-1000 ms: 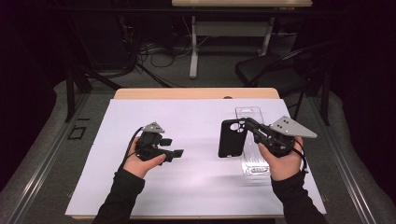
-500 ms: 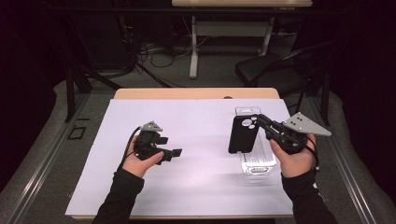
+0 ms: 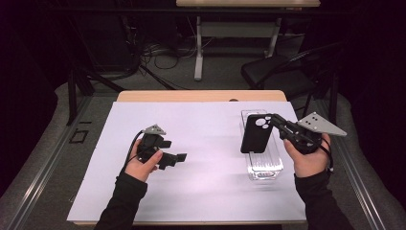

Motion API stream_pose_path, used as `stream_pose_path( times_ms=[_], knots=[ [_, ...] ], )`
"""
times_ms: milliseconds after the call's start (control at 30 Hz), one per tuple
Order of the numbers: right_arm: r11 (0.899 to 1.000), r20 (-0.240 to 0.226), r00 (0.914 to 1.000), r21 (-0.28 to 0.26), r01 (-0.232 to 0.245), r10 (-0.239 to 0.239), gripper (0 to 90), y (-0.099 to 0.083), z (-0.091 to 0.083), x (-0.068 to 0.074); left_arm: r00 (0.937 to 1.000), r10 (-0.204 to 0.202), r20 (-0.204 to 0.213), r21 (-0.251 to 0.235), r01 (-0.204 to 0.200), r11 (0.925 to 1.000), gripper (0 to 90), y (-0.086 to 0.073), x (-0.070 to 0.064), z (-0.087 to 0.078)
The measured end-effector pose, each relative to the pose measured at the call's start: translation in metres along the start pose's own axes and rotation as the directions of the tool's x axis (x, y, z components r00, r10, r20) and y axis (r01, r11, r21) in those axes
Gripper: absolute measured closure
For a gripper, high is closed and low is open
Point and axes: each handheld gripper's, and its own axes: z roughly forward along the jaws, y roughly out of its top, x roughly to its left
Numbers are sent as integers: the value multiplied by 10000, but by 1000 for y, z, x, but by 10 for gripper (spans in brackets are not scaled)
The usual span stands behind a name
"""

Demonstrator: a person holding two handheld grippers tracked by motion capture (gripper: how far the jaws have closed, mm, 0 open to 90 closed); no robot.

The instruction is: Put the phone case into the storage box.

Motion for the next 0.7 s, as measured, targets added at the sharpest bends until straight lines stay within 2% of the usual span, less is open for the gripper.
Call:
stream_pose_path(
  times_ms=[300,700],
  knots=[
    [9998,248,9996,130,129,-132,847,1,9,-19,10000,-44,-29,-70,44,10000,135,0,1,-1],
    [9996,463,9987,152,218,-225,847,-2,32,-43,10000,-28,-85,24,28,10000,136,-1,2,0]
  ],
)
